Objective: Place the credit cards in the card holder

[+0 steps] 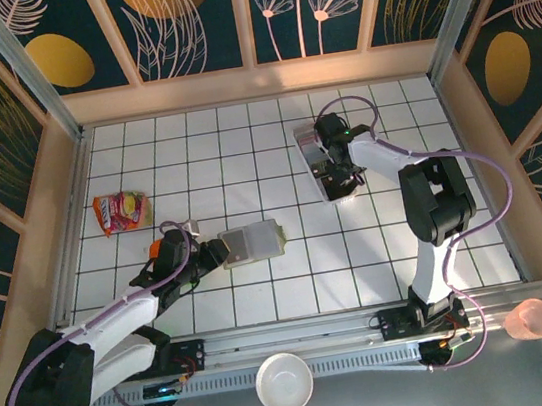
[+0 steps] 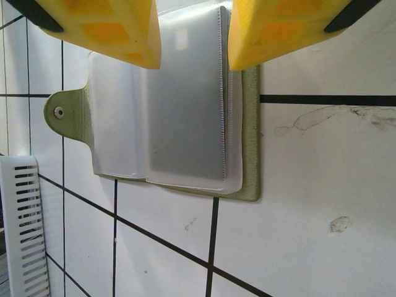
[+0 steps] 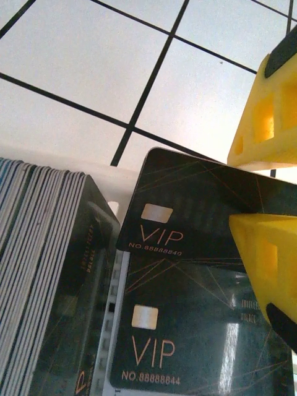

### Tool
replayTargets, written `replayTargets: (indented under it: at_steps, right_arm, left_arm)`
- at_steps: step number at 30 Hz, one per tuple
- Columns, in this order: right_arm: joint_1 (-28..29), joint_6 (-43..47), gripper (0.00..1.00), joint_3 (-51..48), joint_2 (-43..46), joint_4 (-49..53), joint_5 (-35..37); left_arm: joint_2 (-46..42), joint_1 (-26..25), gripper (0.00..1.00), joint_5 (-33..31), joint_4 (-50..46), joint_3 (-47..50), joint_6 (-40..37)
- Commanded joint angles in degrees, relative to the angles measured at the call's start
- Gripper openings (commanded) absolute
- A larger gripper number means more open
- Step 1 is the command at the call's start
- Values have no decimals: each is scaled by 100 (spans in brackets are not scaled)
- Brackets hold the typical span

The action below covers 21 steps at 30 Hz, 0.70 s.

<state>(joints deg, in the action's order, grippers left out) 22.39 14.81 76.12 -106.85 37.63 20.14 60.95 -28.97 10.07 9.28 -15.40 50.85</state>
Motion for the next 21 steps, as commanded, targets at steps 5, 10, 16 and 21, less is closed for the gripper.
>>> replayTargets:
  at_steps: [5,10,16,21]
  right_arm:
    - [39,10,33,52,208,-76,200]
    - [29,18,50,68,68,-84,173]
    - [29,11,43,200,-246,-36,362]
    - [44,22,34,240,-113,-8,381]
  left_arm:
    - [-90,23,33,39,152,89,88]
    - [-118,21,33,44,144,104,74]
    - [-144,23,33,48,135,116,76]
    - [-171,23,33,40,127,125,65]
